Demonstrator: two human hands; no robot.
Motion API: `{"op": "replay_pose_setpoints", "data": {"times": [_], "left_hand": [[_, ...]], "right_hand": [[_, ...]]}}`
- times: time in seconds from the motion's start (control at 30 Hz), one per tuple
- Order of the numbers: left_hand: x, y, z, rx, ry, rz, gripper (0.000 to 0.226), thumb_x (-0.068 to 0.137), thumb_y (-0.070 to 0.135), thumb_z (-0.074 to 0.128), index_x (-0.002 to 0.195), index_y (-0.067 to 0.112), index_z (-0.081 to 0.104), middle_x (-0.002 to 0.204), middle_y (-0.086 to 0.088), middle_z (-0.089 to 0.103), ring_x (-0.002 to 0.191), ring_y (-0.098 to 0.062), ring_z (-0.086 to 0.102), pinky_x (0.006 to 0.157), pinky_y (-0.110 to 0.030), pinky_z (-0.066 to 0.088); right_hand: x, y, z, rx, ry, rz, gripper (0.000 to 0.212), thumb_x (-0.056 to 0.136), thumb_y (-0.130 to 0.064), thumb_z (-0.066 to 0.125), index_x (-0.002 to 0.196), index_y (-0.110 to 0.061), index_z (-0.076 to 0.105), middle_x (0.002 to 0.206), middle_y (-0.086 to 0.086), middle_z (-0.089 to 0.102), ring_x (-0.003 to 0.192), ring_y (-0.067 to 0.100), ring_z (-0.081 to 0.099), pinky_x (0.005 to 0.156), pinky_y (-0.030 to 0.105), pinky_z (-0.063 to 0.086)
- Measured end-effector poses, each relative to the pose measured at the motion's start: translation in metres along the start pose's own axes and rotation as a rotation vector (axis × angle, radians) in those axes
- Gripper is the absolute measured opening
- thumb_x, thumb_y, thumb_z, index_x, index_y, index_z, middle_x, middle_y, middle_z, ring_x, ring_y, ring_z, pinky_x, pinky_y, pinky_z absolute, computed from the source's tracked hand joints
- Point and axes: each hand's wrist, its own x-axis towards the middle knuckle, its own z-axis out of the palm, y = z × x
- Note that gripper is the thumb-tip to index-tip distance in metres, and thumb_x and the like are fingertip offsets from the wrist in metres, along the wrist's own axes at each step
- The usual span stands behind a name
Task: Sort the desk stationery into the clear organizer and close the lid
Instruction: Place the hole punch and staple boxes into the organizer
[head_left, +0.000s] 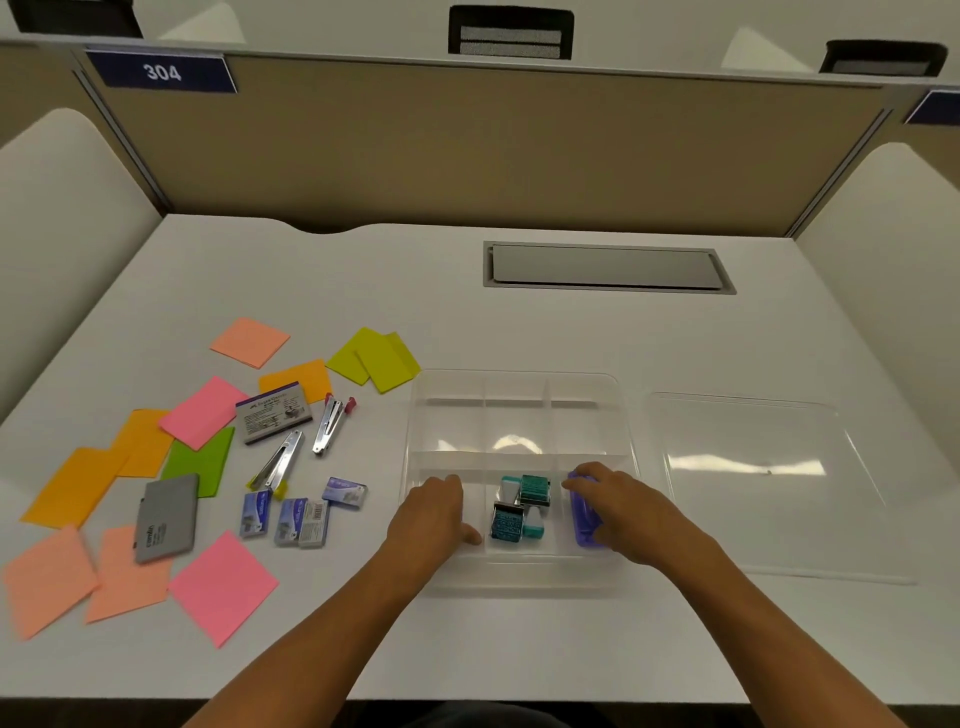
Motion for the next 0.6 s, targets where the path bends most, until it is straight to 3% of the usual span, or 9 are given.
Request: {"op": "replay_pose_setpoints", "data": {"times": [0.1, 0.27, 0.37, 0.6], "left_hand": [[-0.001, -0.001, 0.001, 0.001, 0.017, 0.018, 0.067, 0.067, 0.052, 0.08, 0.116, 0.016, 0.05, 0.114, -0.008, 0.063, 0.096, -0.026, 0.064, 0.081, -0.033, 0.05], [-0.017, -0.006, -0.007, 0.001, 0.142, 0.077, 0.056, 0.083, 0.052, 0.064, 0.123, 0.017, 0.05, 0.119, -0.006, 0.061, 0.099, -0.025, 0.063, 0.077, -0.028, 0.044], [-0.034, -0.013, -0.014, -0.078, 0.268, 0.146, 0.042, 0.091, 0.048, 0.054, 0.123, 0.019, 0.053, 0.119, -0.003, 0.061, 0.099, -0.02, 0.062, 0.075, -0.023, 0.039], [-0.066, -0.044, -0.017, -0.281, 0.59, 0.162, 0.033, 0.092, 0.037, 0.057, 0.119, 0.019, 0.061, 0.114, 0.0, 0.065, 0.103, -0.016, 0.061, 0.087, -0.028, 0.052]], "right_hand": [[-0.001, -0.006, -0.008, 0.016, 0.073, 0.018, 0.074, 0.081, -0.023, 0.076, 0.144, -0.032, 0.037, 0.149, -0.006, 0.038, 0.127, 0.02, 0.046, 0.093, 0.035, 0.053], [-0.003, -0.031, -0.027, 0.058, 0.254, -0.034, 0.065, 0.088, -0.033, 0.069, 0.144, -0.034, 0.036, 0.158, -0.005, 0.024, 0.133, 0.022, 0.041, 0.093, 0.038, 0.052], [-0.002, -0.058, -0.037, 0.141, 0.258, -0.11, 0.062, 0.09, -0.036, 0.065, 0.144, -0.036, 0.035, 0.158, -0.008, 0.022, 0.135, 0.021, 0.038, 0.098, 0.039, 0.05], [0.021, -0.123, -0.05, 0.194, 0.222, -0.277, 0.062, 0.094, -0.039, 0.059, 0.149, -0.033, 0.03, 0.16, -0.006, 0.018, 0.139, 0.02, 0.034, 0.108, 0.038, 0.04]]}}
